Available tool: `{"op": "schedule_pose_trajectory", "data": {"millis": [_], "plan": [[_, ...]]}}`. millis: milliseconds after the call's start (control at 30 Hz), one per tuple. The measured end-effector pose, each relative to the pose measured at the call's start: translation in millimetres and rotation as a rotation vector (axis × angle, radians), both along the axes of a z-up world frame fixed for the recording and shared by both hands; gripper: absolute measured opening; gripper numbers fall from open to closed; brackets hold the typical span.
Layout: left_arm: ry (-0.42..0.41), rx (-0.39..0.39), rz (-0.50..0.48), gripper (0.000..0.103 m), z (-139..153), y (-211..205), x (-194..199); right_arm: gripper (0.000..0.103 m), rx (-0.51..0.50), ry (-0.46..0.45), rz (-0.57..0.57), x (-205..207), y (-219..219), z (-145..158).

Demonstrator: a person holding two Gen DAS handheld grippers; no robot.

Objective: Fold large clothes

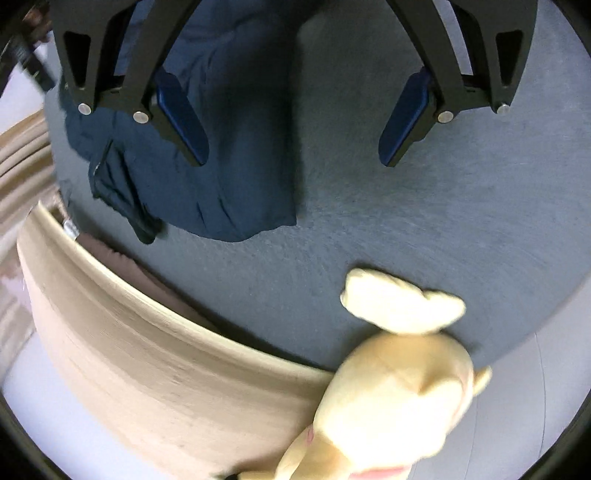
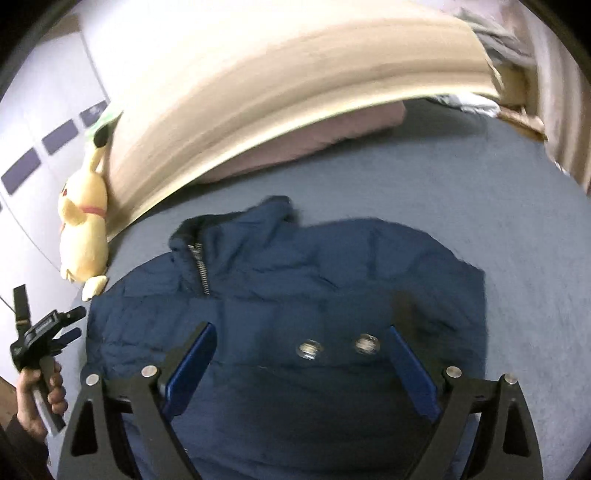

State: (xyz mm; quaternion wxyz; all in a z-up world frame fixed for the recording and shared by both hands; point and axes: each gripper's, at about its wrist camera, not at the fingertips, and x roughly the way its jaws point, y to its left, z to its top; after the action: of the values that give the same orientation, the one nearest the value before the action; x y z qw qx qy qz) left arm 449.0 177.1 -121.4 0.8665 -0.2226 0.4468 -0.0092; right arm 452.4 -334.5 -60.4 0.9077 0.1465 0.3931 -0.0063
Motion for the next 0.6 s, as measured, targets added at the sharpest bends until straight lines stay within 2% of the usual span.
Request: {"op": "schedule_pose_trajectory", "data": {"millis": [33,67,100,167,267,333,400,467,500,600], "plan": [[0.015,-0.025,-0.002,0.093,-5,1,6,0.092,0.026,0.008,0.002,-1,-8,-5],[0.022,-0.039,0.001,0.091,-10,2,10,0.085,0.043,0.017,0.005,-3,-12,-7],[0.023,-0.049,0.002,0.085,-12,3,11,0.075,0.061,0.024,0.004,-5,-16,-8],[0.034,-0.066,-0.012,0.078,-16,0,15,0.069,0.073,-0.012,0.039,-8,-12,-1],[0.026,-0.049,-0.012,0.074,-20,-6,23,0.068,0.007,-0.018,0.145,-9,26,6],[0.029,-0.037,-0.024,0.06,-21,-9,26,0.062,-0.119,0.028,0.224,-5,61,-8],[0.043,-0.049,-0.053,0.037,-24,-11,32,0.058,-0.206,0.12,0.256,3,79,-37],[0.051,-0.033,-0.08,0.028,-26,-17,35,0.059,-0.243,0.122,0.254,2,84,-47],[0.053,-0.028,-0.084,0.025,-26,-18,37,0.059,-0.245,0.129,0.25,3,85,-48],[0.049,-0.082,-0.085,0.024,-36,-11,40,0.059,-0.245,0.149,0.253,9,88,-51]]}}
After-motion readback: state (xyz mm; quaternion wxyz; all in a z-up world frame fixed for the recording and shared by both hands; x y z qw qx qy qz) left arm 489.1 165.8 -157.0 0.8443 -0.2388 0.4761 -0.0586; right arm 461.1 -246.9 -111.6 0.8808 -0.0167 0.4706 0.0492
